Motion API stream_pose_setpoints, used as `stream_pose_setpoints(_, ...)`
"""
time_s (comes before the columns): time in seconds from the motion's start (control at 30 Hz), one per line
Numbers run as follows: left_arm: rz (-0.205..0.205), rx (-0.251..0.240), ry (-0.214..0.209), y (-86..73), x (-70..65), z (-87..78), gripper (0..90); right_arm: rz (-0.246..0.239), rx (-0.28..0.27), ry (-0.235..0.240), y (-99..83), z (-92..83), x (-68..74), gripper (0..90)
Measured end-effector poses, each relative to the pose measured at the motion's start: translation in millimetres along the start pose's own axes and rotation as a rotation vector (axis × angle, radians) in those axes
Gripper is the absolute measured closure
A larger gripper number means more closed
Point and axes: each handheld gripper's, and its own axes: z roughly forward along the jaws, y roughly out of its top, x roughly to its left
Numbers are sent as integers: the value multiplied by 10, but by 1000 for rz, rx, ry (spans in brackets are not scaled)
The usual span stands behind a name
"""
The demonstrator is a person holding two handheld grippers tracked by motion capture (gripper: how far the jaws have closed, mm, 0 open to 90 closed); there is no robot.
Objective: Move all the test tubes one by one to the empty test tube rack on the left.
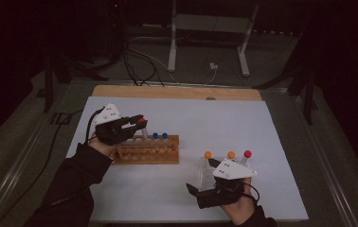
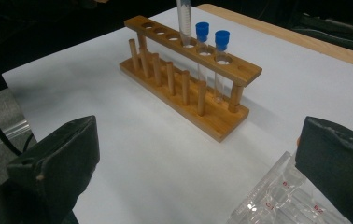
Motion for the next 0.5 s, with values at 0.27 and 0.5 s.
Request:
stream_pose_setpoints(0.27,-26,32,4,-228,4,108,717,-2,-1,8,-2,-4,5,0)
stream_pose_setpoints(0.5,-18,67,8,-325,-5,187,717,-5,2,7,-6,-3,4,0)
